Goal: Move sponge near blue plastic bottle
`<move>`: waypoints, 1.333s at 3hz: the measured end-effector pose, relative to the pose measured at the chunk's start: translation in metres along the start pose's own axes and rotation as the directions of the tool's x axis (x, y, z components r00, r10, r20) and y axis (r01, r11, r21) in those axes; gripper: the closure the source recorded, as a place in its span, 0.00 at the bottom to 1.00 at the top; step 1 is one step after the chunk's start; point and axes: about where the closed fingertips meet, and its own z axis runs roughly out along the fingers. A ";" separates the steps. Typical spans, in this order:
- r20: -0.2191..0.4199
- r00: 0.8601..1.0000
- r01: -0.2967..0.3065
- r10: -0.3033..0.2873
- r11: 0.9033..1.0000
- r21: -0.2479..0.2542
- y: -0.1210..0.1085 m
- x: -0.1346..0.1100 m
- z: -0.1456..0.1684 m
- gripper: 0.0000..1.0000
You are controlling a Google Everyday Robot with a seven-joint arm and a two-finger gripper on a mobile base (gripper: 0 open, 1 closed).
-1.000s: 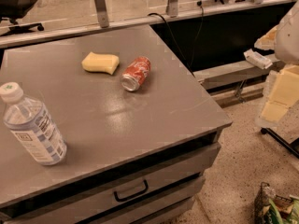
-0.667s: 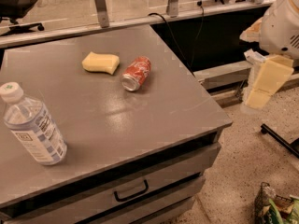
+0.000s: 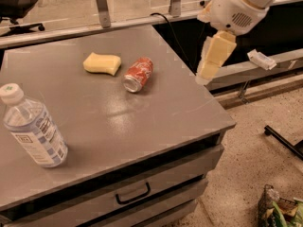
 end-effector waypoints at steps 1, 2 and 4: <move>0.038 0.999 0.003 -0.004 1.000 0.015 -0.035 -0.023 0.027 0.00; 0.024 1.000 -0.001 0.001 1.000 0.006 -0.065 -0.031 0.059 0.00; 0.033 0.999 -0.025 0.024 0.999 0.025 -0.083 -0.029 0.071 0.00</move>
Offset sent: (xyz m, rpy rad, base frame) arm 0.1127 0.0445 -0.0325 0.0053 0.0030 -0.0090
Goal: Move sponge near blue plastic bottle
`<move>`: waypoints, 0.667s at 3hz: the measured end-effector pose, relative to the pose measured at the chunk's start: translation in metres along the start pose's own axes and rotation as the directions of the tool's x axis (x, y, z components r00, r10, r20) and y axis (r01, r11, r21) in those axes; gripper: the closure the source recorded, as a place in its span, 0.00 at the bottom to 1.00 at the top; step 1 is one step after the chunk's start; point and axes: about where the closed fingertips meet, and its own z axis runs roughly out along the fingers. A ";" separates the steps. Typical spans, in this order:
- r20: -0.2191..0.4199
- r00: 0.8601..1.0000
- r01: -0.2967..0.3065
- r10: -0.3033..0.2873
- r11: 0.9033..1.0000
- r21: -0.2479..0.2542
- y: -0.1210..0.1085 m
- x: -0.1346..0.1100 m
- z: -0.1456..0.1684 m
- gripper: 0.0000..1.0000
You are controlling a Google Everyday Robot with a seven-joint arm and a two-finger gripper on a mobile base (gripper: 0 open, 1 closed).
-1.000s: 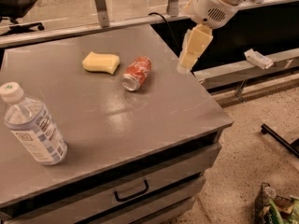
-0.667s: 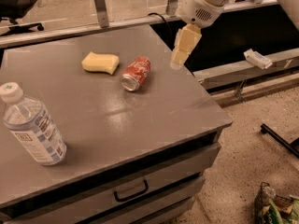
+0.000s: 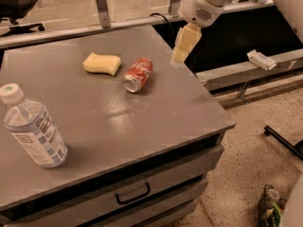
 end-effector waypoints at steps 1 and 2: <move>0.012 0.999 -0.045 0.045 0.998 0.042 -0.022 0.000 0.009 0.00; 0.014 0.998 -0.060 0.059 0.996 0.073 -0.038 -0.005 0.019 0.00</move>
Offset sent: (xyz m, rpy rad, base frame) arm 0.0649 0.0074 0.0026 0.0369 -0.0833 -0.1093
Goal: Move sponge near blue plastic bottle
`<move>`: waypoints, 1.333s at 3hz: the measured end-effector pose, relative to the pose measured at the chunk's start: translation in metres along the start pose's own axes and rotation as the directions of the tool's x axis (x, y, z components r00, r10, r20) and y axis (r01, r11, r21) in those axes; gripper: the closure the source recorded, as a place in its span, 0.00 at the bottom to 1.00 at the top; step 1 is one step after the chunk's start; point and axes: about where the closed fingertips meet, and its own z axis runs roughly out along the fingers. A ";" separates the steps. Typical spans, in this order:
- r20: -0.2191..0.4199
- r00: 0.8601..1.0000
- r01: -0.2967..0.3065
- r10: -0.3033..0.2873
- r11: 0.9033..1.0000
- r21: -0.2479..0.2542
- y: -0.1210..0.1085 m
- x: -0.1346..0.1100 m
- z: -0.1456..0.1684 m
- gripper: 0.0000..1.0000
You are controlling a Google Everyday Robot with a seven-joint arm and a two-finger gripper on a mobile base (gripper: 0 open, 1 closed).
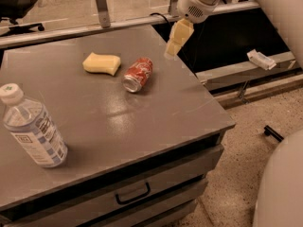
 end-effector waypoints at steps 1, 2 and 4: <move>0.002 1.000 -0.013 0.013 1.000 0.016 -0.010 -0.002 0.010 0.00; 0.011 1.000 -0.024 0.024 1.000 0.006 -0.016 -0.005 0.025 0.00; 0.056 0.998 -0.002 0.006 0.998 -0.068 -0.022 -0.045 0.076 0.00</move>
Offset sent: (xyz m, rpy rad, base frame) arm 0.0411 0.0130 -0.0176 0.0379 0.0056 -0.0261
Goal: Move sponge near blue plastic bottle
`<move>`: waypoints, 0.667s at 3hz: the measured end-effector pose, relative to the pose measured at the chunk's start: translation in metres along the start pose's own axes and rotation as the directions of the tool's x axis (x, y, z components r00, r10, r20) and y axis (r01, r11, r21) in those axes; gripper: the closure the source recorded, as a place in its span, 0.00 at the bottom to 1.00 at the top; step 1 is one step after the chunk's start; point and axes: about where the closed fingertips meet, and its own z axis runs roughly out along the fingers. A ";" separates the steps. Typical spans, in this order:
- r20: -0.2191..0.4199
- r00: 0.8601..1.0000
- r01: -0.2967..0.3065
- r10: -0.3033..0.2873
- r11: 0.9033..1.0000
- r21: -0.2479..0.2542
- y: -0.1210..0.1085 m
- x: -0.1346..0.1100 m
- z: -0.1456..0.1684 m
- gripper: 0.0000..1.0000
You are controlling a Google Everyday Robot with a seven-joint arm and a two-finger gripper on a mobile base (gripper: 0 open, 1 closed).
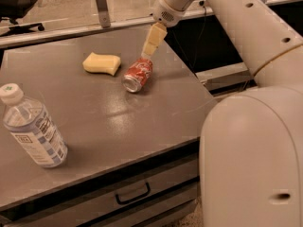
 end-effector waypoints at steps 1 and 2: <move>0.040 0.999 0.007 -0.005 0.999 -0.032 -0.005 -0.025 0.027 0.00; 0.049 0.999 0.008 -0.005 0.999 -0.049 -0.006 -0.035 0.039 0.00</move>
Offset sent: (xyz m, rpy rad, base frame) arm 0.0369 0.0559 -0.0073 0.0593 0.0369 0.0515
